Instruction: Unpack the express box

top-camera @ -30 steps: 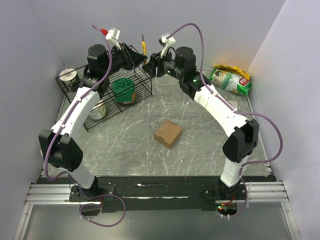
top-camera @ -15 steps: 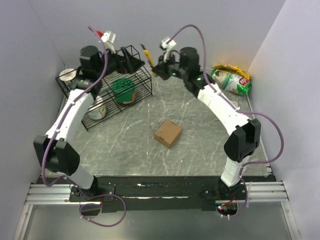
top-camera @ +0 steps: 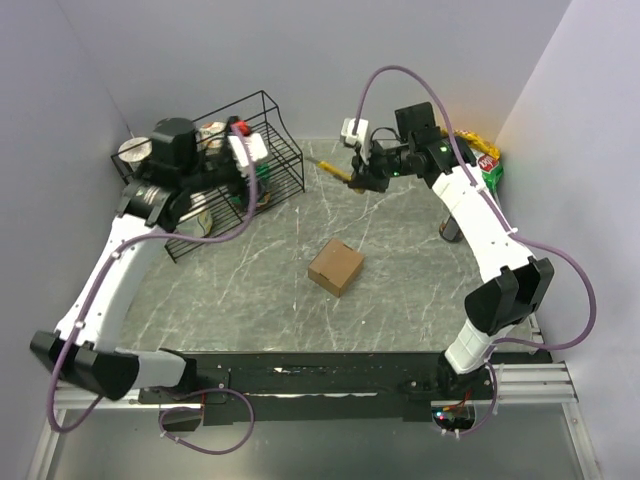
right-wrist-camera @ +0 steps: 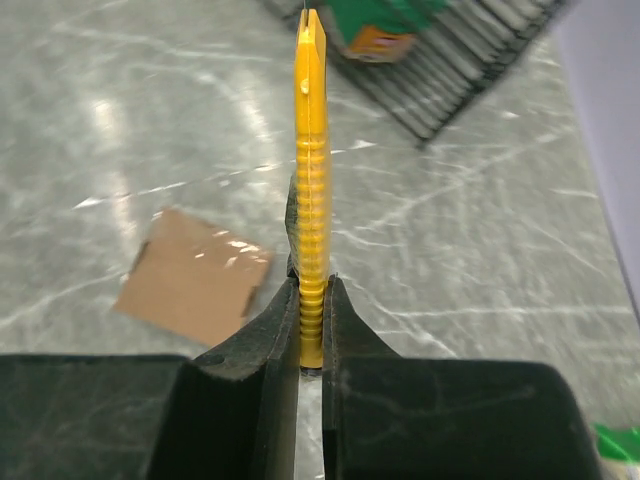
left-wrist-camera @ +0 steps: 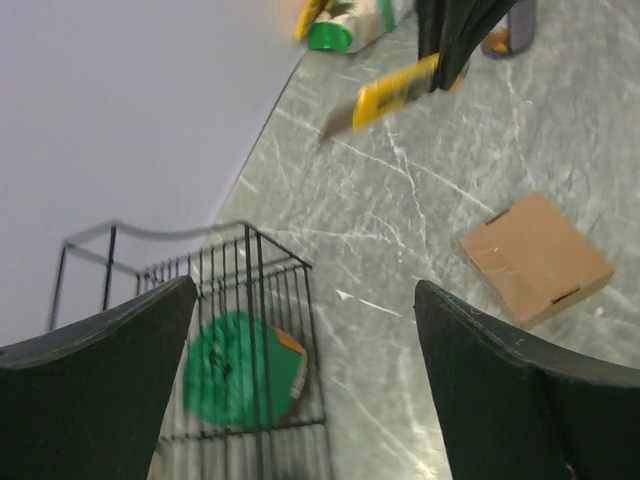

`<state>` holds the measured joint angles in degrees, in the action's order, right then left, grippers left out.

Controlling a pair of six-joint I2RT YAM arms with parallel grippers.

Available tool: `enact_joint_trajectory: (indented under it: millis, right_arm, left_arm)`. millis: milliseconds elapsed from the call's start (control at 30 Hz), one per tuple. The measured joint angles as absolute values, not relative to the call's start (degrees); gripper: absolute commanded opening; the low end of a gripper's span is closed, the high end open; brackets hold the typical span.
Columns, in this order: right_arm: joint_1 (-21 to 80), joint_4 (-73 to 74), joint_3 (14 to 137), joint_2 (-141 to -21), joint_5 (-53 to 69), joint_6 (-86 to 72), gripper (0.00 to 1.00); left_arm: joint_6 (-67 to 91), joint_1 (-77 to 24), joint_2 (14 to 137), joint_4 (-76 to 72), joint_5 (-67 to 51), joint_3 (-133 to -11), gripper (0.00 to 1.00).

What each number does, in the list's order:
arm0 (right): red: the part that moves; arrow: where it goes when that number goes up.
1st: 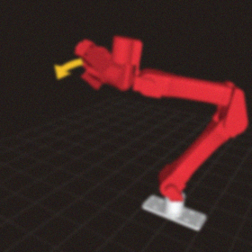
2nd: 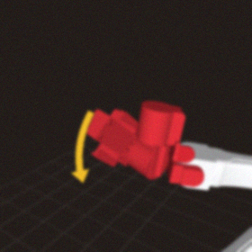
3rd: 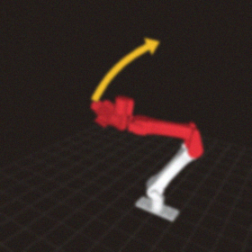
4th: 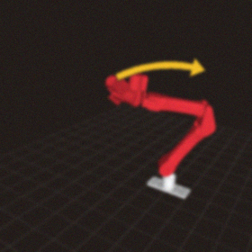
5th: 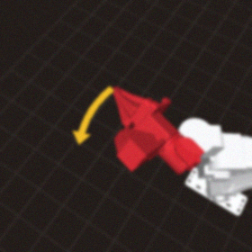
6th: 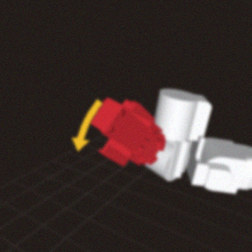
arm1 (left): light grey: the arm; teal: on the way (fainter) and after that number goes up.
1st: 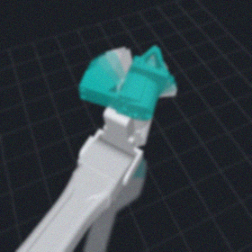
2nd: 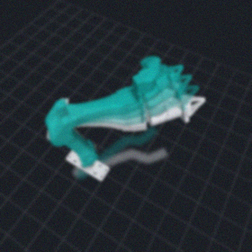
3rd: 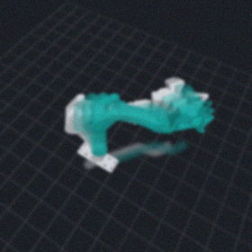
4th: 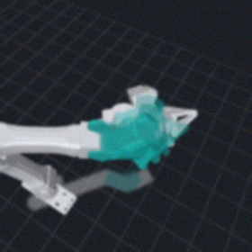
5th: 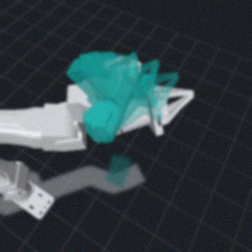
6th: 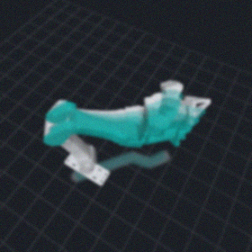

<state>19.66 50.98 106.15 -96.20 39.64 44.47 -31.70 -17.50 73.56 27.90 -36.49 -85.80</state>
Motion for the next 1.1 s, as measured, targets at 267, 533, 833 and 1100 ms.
enact_joint_trajectory:
  millis: [267, 533, 833, 1100]
  right_arm:
    - [25.0, 58.9, 103.3, -93.6, 37.3, 52.2, 0.0]
    - [27.2, 59.5, 101.9, -90.7, 31.4, 53.5, 0.0]
    - [28.4, 57.8, 102.0, -90.7, 27.4, 53.1, 0.0]
    - [28.7, 56.3, 103.2, -92.5, 23.7, 51.9, 0.0]
  left_arm:
    - [-36.8, -25.0, 86.1, 33.4, -38.1, -95.7, 0.83]
    - [-36.8, -25.7, 92.2, 38.5, -42.9, -99.8, 0.65]
    - [-36.9, -25.5, 92.7, 38.8, -45.7, -100.0, 0.59]
    - [-37.9, -24.9, 94.0, 40.1, -48.3, -100.8, 0.57]
